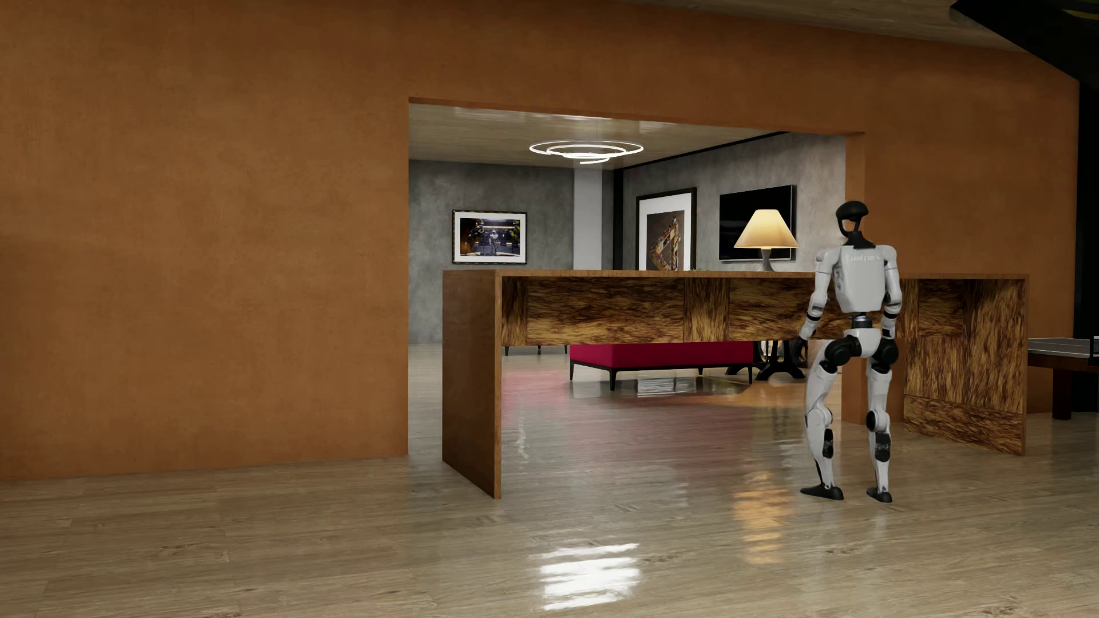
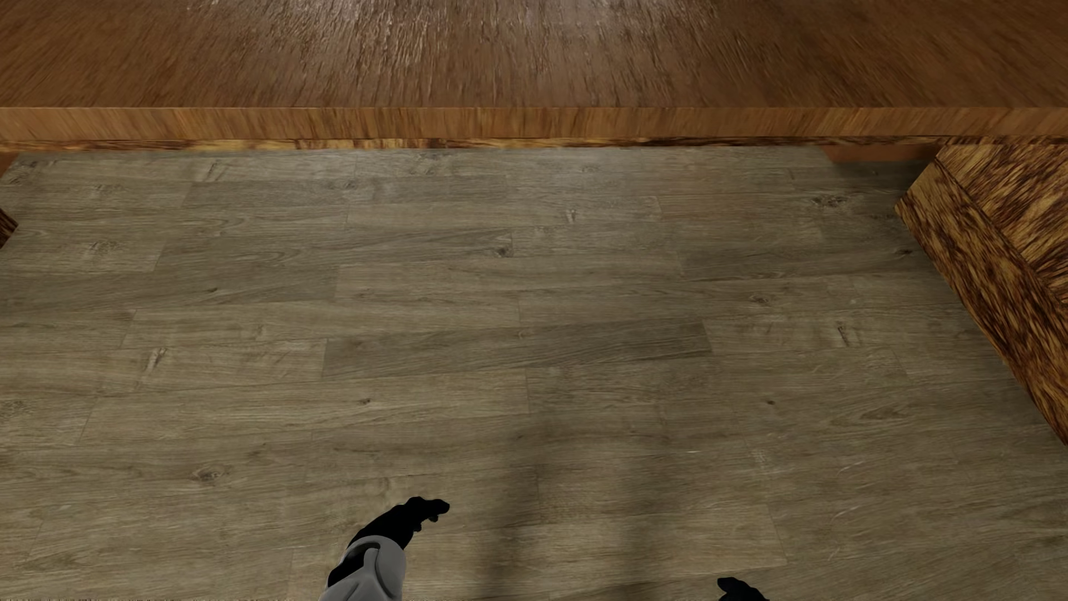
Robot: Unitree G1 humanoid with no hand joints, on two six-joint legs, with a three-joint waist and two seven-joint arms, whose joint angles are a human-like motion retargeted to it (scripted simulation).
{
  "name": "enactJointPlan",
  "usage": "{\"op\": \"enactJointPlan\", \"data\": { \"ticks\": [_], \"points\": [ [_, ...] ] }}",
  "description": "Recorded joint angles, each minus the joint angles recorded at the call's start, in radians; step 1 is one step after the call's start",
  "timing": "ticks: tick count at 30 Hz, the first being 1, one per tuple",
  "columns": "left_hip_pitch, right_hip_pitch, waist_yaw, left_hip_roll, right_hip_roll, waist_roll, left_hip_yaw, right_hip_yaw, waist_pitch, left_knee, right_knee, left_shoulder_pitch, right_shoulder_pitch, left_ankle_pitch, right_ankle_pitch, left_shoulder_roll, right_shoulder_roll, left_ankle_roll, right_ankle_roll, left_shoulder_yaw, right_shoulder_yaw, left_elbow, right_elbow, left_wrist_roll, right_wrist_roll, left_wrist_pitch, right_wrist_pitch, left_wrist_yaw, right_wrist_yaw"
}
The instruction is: Walk to the desk
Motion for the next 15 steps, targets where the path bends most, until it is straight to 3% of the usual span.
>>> {"op": "enactJointPlan", "data": {
  "ticks": [2, 4, 6, 8, 11, 15],
  "points": [
    [-0.081, -0.002, -0.006, 0.07, 0.046, 0.013, -0.031, -0.02, 0.005, 0.137, 0.006, 0.046, 0.016, 0.008, -0.001, -0.002, 0.025, -0.011, -0.027, 0.034, -0.026, 0.058, -0.033, 0.002, 0.033, 0.044, -0.009, -0.086, -0.039],
    [-0.177, -0.018, -0.014, 0.139, 0.085, 0.033, -0.066, -0.042, 0.012, 0.285, 0.039, 0.102, 0.039, 0.062, -0.016, -0.032, 0.043, -0.008, -0.054, 0.158, -0.044, 0.118, -0.037, -0.056, 0.054, 0.116, -0.001, -0.045, -0.066],
    [-0.231, -0.035, -0.02, 0.212, 0.115, 0.057, -0.037, -0.056, 0.017, 0.362, 0.063, 0.171, 0.049, 0.114, -0.021, -0.037, 0.043, 0.009, -0.074, 0.206, -0.044, 0.166, 0.002, -0.075, 0.047, 0.136, 0.021, 0.018, -0.067],
    [-0.196, -0.044, -0.017, 0.263, 0.13, 0.078, 0.072, -0.056, 0.016, 0.324, 0.065, 0.253, 0.057, 0.098, -0.013, -0.022, 0.03, 0.032, -0.082, 0.165, -0.04, 0.186, 0.07, -0.049, 0.034, 0.126, 0.043, -0.037, -0.052],
    [-0.065, -0.037, -0.002, 0.219, 0.132, 0.102, 0.164, -0.038, 0.007, 0.129, 0.049, 0.364, 0.087, -0.018, 0.001, -0.015, 0.016, 0.042, -0.076, 0.151, -0.036, 0.176, 0.138, -0.043, 0.005, 0.108, 0.063, -0.134, -0.006],
    [-0.044, -0.033, 0.011, 0.192, 0.114, 0.123, 0.172, -0.028, 0.013, 0.097, 0.064, 0.389, 0.119, 0.021, -0.004, -0.02, 0.048, 0.064, -0.062, 0.08, -0.113, 0.168, 0.148, 0.019, 0.038, 0.116, 0.068, -0.161, -0.036]
  ]
}}
